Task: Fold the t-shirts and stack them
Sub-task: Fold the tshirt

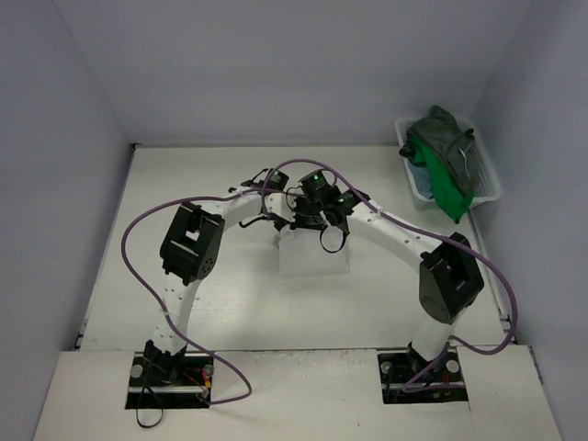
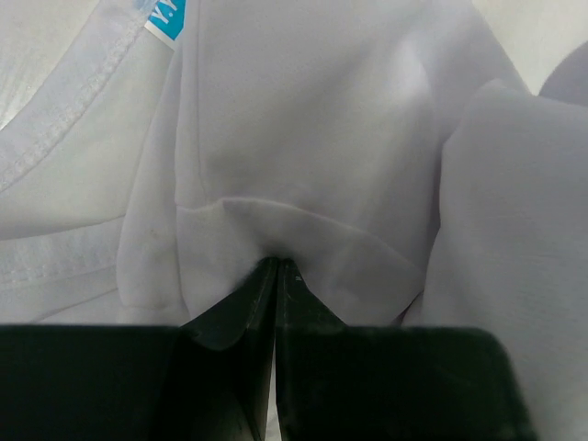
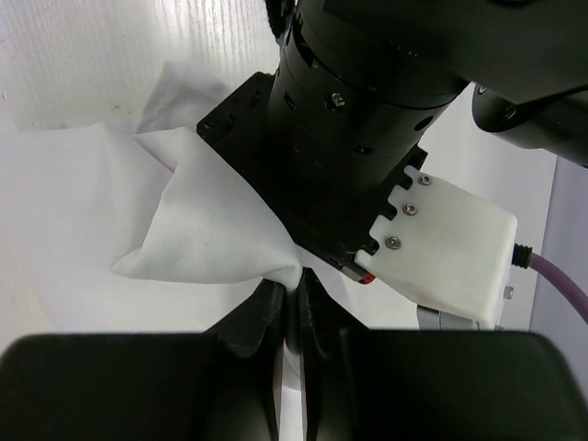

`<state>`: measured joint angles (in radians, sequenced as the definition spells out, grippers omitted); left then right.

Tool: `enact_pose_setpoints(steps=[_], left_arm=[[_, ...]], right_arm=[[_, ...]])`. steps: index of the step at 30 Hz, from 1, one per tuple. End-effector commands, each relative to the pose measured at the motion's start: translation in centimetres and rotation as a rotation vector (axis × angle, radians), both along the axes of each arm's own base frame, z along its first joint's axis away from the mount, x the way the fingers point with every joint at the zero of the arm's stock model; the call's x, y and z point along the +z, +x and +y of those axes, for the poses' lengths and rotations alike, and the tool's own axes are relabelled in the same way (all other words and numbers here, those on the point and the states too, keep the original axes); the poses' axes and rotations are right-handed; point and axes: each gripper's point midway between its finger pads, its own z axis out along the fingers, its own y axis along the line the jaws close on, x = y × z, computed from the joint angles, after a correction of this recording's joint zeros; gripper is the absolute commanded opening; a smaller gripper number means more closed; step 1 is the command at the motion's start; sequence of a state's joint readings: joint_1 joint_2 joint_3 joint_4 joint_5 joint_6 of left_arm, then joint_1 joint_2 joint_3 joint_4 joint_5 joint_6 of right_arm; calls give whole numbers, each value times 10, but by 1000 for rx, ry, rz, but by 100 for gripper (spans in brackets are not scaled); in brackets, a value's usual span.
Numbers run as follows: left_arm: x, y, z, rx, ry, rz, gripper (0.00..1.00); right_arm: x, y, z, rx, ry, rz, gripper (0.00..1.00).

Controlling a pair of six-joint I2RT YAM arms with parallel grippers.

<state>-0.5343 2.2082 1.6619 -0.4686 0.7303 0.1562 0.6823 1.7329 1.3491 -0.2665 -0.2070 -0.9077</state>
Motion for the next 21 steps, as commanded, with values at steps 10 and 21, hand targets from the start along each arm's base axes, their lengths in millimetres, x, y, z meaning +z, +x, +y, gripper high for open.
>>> enact_pose_setpoints(steps=[10, 21], left_arm=[[5, -21, 2, -57, 34, 12, 0], [59, 44, 29, 140, -27, -71, 37]], right_arm=[[1, 43, -4, -72, 18, -79, 0], [7, 36, -8, -79, 36, -89, 0]])
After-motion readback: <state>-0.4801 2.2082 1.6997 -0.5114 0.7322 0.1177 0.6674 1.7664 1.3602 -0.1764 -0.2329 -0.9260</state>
